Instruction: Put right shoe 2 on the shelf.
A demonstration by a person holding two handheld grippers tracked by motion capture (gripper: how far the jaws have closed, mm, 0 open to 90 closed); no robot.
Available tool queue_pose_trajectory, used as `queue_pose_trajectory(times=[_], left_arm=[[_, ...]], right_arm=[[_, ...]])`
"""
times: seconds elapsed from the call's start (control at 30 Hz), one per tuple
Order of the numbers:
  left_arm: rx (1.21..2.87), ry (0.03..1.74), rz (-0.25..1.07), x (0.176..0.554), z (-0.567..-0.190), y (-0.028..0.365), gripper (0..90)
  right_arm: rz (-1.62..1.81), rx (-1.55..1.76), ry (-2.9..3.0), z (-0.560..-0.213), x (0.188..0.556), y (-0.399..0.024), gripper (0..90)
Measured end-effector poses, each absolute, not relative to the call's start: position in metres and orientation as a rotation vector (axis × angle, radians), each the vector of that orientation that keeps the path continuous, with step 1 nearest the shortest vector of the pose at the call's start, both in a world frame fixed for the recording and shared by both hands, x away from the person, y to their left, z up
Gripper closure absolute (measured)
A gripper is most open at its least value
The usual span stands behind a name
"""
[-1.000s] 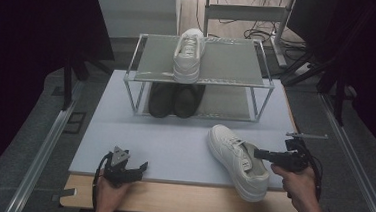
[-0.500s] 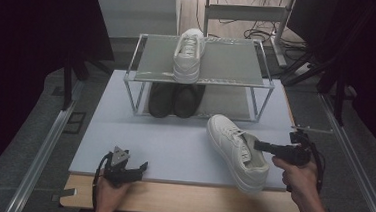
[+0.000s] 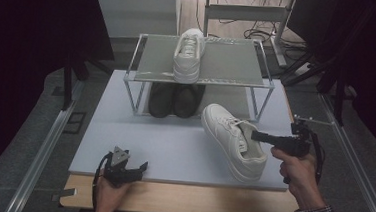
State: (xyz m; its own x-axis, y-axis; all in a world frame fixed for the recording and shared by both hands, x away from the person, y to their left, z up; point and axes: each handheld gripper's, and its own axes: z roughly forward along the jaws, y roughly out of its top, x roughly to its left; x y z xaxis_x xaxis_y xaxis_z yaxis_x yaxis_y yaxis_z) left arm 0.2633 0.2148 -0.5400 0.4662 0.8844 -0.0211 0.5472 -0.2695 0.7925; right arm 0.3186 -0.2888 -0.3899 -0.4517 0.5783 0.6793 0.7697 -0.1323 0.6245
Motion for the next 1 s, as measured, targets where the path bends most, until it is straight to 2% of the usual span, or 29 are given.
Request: queue_pose_trajectory(times=[1.0], left_arm=[[1.956,1.191,0.561,0.263,-0.54,0.215,12.8]], right_arm=[[-1.779,-1.481,-1.914,-0.317,0.324,-0.284,85.1]])
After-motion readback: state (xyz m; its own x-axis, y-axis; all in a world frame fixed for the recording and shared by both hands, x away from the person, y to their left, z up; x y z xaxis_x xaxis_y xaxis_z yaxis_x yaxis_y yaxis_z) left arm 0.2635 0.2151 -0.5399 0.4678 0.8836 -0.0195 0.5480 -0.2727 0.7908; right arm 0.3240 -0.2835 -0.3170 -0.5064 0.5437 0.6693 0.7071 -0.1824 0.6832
